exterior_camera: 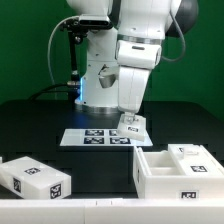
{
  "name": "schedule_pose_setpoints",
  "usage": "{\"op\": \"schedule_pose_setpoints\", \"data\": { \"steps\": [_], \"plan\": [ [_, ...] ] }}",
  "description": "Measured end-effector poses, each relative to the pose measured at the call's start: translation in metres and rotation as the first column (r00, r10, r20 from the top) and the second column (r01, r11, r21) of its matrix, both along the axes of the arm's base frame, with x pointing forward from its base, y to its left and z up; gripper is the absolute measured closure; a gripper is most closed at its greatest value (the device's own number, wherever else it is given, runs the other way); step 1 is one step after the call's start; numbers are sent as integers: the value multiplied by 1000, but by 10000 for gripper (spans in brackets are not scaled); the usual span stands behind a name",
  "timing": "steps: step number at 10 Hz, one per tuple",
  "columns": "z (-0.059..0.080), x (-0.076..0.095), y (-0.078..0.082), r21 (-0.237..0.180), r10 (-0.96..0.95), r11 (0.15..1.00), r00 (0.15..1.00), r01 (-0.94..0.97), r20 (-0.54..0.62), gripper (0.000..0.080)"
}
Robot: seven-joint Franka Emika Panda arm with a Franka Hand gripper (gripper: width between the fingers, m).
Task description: Assemble cabinet
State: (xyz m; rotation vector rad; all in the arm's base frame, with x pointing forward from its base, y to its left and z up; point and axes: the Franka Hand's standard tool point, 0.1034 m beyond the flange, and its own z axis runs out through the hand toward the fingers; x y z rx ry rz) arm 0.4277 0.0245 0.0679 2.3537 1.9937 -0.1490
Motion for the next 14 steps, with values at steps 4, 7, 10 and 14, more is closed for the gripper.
{"op": "schedule_pose_setpoints", "data": {
  "steps": [4,7,10,14],
  "plan": [
    [-1,1,1,12,94,995,995,-94,-13,735],
    [13,1,-40,103,54,993,998,-57,37,735],
    [9,-3,-44,210,33,977,999,-35,12,735],
    [6,7,-31,262,12,963,986,-56,169,735]
  ]
}}
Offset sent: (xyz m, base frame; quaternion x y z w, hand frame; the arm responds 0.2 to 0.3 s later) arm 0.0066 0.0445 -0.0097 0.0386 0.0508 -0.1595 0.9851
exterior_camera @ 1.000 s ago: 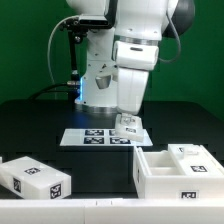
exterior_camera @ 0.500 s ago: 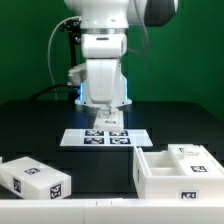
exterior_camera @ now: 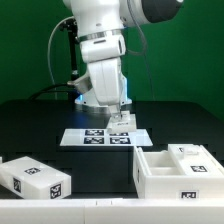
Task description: Assemble cabinet
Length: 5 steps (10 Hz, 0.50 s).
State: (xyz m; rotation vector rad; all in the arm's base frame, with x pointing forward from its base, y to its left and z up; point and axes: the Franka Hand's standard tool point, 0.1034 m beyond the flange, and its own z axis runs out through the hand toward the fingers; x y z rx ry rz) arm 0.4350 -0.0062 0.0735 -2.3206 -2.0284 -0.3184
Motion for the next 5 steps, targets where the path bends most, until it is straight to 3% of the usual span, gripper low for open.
{"op": "schedule_pose_setpoints", "data": {
  "steps": [4,5],
  "plan": [
    [-3,0,-4,-32,6,999,999,-7,-34,735],
    [-4,7,13,-63,48,997,999,-50,-22,735]
  ]
}}
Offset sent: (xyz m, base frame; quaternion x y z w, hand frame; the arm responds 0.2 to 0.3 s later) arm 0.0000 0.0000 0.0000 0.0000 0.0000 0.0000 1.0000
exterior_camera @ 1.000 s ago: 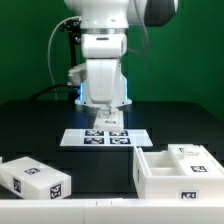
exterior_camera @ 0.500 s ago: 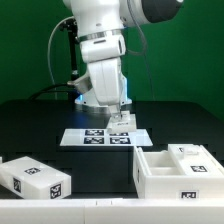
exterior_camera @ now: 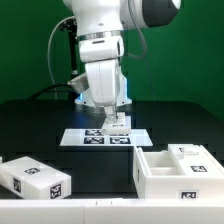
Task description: Assemble cabinet
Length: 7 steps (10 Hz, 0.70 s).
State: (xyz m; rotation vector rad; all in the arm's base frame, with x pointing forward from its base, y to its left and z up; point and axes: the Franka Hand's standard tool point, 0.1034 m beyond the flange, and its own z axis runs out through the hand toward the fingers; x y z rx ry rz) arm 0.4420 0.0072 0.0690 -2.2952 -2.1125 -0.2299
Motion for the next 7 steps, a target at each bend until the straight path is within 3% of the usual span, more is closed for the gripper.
{"op": "schedule_pose_setpoints", "data": {
  "steps": [1,2,6,7],
  "plan": [
    [-3,4,21,-24,86,996,996,-86,3,735],
    [-3,2,24,-48,137,989,991,-137,4,735],
    [-4,1,16,-64,124,990,992,-124,-4,735],
    [-5,-1,23,-58,62,996,997,-64,-41,735]
  ]
}}
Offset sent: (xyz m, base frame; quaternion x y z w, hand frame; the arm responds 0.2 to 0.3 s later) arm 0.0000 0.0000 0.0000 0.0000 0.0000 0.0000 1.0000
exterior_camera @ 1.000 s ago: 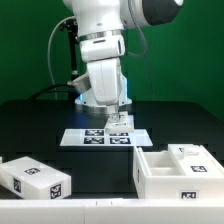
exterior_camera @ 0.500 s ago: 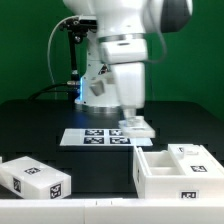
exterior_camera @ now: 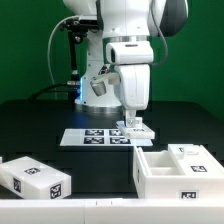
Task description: Assemble cabinet
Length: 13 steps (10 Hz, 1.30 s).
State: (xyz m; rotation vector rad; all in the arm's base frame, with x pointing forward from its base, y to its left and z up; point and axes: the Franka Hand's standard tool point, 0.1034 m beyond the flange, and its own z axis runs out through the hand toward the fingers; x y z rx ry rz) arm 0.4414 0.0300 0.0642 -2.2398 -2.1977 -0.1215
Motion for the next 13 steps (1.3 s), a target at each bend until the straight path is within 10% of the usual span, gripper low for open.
{"op": "schedule_pose_setpoints", "data": {
  "steps": [4,13],
  "plan": [
    [3,10,51,-66,-127,991,983,119,-136,735],
    [1,14,-3,10,-45,999,988,46,-145,735]
  ]
}}
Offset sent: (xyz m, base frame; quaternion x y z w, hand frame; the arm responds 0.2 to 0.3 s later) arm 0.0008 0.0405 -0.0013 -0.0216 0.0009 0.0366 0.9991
